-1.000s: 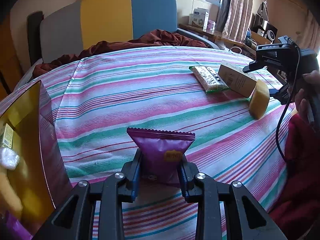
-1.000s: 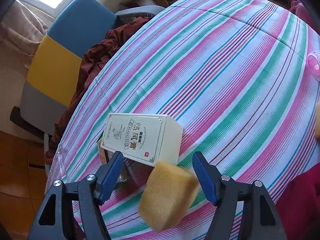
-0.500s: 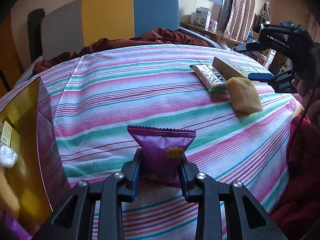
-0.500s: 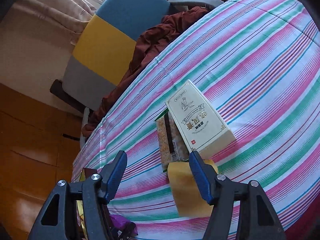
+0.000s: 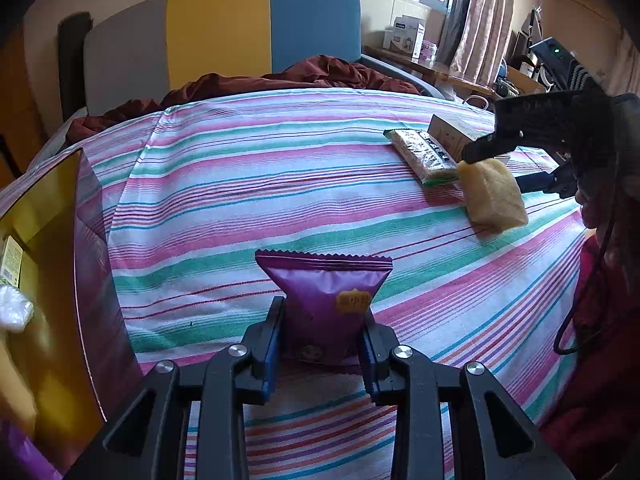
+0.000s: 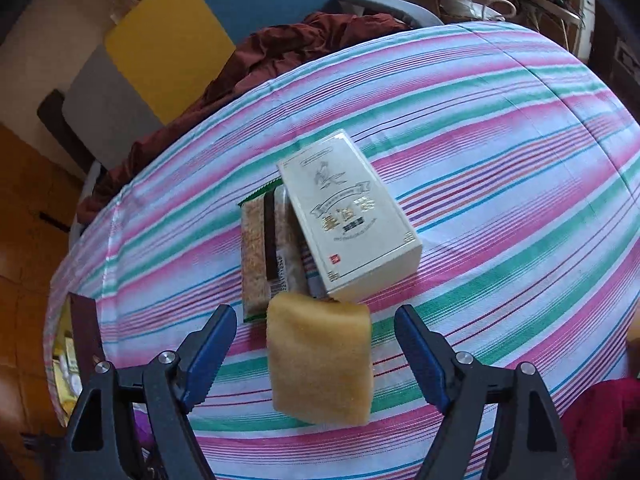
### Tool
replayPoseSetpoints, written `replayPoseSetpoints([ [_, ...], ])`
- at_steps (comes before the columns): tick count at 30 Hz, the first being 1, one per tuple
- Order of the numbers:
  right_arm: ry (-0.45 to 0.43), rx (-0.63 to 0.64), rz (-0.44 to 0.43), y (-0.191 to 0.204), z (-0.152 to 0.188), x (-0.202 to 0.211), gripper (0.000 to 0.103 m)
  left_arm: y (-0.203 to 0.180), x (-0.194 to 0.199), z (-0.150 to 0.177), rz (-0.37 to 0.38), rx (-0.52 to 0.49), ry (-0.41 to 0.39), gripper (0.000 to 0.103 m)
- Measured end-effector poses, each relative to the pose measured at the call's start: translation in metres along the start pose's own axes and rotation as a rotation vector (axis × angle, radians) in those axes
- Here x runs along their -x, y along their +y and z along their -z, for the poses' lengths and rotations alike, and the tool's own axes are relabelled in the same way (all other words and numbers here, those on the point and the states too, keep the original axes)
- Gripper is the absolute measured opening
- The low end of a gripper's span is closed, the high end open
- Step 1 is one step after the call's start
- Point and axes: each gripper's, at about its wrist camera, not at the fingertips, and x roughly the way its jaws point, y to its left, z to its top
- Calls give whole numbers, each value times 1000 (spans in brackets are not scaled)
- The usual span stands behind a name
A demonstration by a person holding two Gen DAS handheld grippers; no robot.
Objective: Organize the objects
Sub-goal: 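Grasp the yellow sponge with the right gripper while the left gripper holds the purple packet, then carry the purple packet into the gold tray and open the left gripper while the right gripper holds the sponge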
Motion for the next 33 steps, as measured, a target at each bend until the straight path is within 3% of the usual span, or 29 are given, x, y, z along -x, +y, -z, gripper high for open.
replayPoseSetpoints([
  [2,61,54,86,7,5,-14,80,0,-1,0,-2,-4,-1,33],
  [3,85,81,121,11,7,-20,57,0,-1,0,-2,-4,-2,33],
  [4,93,106,137,14,8,-23,53,0,-1,0,-3,-4,-2,33],
  [8,89,168,151,22,12,-24,52,0,-2,0,-1,-3,-4,33],
  [20,107,169,119,14,14,-28,52,3,7,0,3,11,-10,33],
  [25,105,176,123,10,16,-28,52,10,44,-9,13,14,-88,33],
  [30,105,190,137,17,13,-34,52,54,85,-17,-6,98,-140,33],
  [33,103,197,145,16,14,-34,52,100,102,-18,-4,189,-119,33],
])
